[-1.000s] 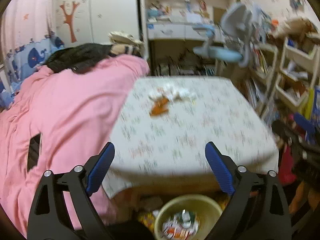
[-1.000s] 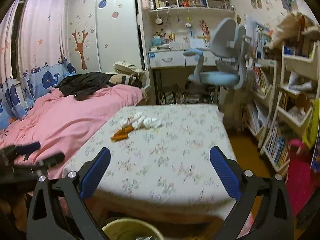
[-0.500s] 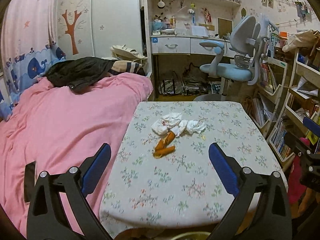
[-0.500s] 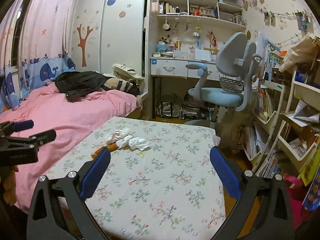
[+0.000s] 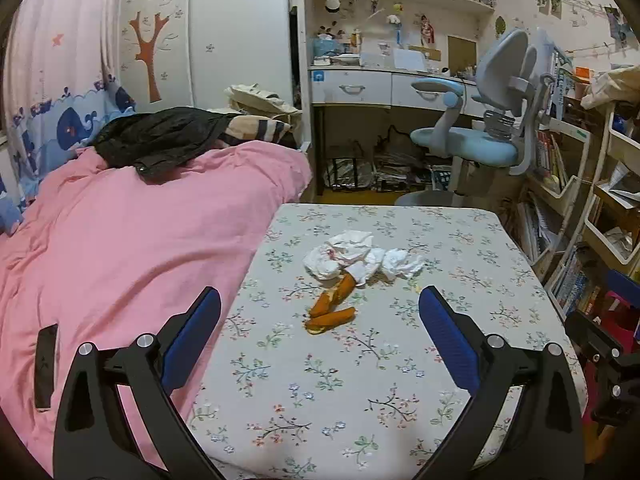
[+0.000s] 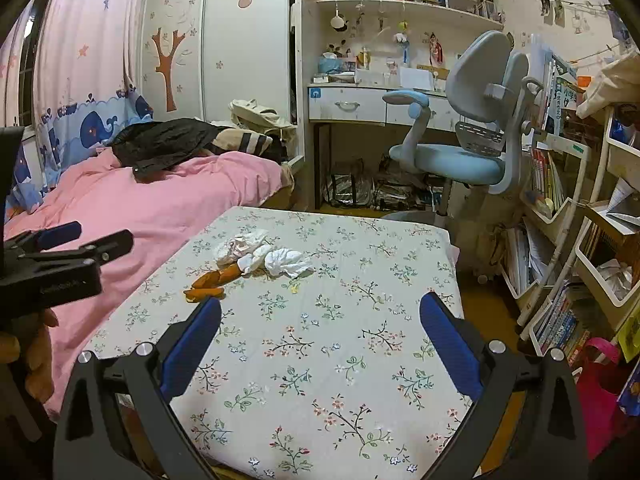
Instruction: Collect trash
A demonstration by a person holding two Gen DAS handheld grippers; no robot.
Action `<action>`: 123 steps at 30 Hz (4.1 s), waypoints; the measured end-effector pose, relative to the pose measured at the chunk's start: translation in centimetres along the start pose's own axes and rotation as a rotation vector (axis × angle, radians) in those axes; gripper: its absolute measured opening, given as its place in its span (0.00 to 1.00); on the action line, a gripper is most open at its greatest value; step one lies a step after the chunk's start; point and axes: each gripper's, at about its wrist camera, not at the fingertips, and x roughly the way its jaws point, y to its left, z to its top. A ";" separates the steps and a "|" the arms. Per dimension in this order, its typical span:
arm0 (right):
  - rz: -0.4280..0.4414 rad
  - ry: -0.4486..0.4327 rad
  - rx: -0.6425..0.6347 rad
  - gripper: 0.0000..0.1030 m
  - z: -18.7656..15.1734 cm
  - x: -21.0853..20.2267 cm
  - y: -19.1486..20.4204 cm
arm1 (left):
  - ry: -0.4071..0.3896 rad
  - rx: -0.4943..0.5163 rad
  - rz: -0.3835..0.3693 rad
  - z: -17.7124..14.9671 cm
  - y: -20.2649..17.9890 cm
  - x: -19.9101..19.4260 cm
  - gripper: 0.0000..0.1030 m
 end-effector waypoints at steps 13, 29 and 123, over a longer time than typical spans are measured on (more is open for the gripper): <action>-0.002 0.005 0.120 0.93 0.3 0.2 -2.4 | 0.015 -0.054 0.010 -0.1 1.3 0.1 0.93; -0.003 0.006 0.112 0.93 0.3 0.2 -2.6 | 0.021 -0.038 0.005 -0.2 0.9 0.2 0.93; 0.543 0.395 -0.445 0.69 1.5 21.1 14.1 | 0.280 -0.254 -0.189 4.4 9.9 16.4 0.17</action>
